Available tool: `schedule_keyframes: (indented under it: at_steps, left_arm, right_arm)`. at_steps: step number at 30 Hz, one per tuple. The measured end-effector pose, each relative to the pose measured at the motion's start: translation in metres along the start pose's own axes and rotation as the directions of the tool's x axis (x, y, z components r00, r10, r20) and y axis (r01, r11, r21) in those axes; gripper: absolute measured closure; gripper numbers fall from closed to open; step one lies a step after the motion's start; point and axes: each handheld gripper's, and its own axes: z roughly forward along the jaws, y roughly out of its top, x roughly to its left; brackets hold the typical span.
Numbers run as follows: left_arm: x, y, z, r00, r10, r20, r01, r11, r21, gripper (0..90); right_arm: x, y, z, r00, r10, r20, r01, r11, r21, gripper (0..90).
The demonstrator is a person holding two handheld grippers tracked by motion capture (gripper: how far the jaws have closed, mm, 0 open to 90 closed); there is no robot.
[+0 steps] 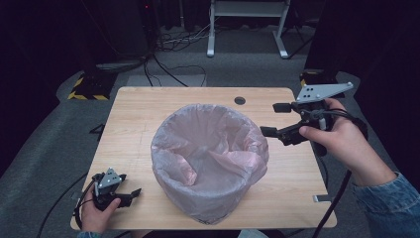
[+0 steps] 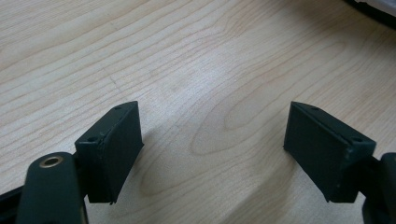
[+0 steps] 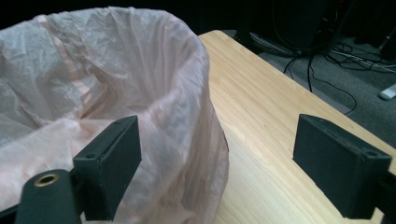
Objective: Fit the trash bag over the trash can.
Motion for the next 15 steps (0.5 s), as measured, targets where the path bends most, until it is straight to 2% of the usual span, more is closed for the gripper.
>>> schedule_keyframes:
  at_steps: [9, 15]
  left_arm:
    - [0.000, 0.000, 0.000, 1.0000, 0.000, 0.000, 0.000, 1.0000, 0.000, 19.2]
    - [0.000, 0.000, 0.000, 1.0000, 0.000, 0.000, 0.000, 1.0000, 0.000, 19.2]
  right_arm:
    - [-0.012, -0.029, 0.002, 0.9985, 0.024, 0.049, -0.024, 1.000, 0.012, 15.2]
    - [-0.020, -0.049, 0.005, 0.9973, 0.042, 0.060, -0.043, 0.999, 0.019, 15.4]
